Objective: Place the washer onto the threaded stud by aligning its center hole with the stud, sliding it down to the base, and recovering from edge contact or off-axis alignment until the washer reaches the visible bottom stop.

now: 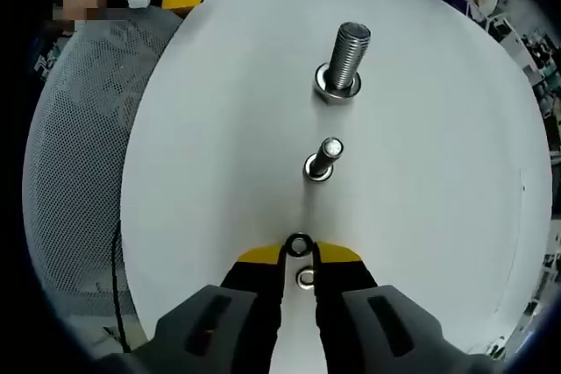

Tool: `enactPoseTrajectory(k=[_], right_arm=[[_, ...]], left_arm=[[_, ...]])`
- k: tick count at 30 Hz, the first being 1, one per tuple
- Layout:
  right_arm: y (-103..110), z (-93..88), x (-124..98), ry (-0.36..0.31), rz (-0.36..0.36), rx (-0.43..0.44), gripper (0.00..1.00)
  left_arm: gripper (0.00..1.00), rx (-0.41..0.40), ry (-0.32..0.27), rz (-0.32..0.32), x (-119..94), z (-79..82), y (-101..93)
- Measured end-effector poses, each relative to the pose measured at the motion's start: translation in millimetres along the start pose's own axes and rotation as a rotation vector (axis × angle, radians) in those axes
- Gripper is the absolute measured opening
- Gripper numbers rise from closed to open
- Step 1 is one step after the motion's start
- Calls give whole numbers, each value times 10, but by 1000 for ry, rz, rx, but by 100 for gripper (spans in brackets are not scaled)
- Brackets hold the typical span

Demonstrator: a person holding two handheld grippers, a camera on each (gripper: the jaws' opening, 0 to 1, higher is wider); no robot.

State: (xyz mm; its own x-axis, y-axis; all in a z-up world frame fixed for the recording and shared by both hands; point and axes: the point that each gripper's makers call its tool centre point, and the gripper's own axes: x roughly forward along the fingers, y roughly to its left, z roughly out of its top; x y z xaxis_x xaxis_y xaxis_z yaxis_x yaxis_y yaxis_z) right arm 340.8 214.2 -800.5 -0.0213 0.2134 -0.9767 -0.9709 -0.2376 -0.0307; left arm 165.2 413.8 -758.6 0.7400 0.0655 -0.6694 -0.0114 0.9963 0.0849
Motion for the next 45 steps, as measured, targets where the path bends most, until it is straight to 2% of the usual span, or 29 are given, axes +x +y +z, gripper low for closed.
enactPoseTrajectory(k=[2,3,5,8,9,12,17,20,26,29,34,40,45], right_arm=[[3,12,1,-25,-18,56,14],[-3,9,-5,-45,-26,111,14],[-12,12,-14,-70,-39,204,14],[18,-30,-25,-55,-32,247,14],[15,-27,-39,-67,-47,283,14],[16,42,-124,-117,-73,318,14],[17,156,-294,-150,-99,314,14],[-13,280,-425,-196,-115,333,14],[-55,451,-605,-218,-146,290,14],[-87,521,-648,-222,-155,277,14],[-118,618,-655,-224,-155,264,14],[-126,616,-548,-180,-156,220,14],[-139,630,-516,-176,-149,223,14]], left_arm=[[0,8,0,-9,-3,9,-29],[0,4,-8,-18,-9,26,-46],[0,-28,-46,-33,-29,99,-68],[0,-10,-34,-36,-42,104,-95],[0,-8,-48,-45,-58,136,-112],[0,-5,-60,-47,-78,179,-124],[0,6,-59,-50,-78,183,-134],[0,15,-53,-50,-76,177,-144],[0,27,-51,-52,-77,179,-152],[0,22,-80,-59,-94,232,-164],[0,27,-74,-54,-86,220,-154],[0,28,-71,-51,-89,216,-151],[0,29,-70,-47,-86,213,-146]])
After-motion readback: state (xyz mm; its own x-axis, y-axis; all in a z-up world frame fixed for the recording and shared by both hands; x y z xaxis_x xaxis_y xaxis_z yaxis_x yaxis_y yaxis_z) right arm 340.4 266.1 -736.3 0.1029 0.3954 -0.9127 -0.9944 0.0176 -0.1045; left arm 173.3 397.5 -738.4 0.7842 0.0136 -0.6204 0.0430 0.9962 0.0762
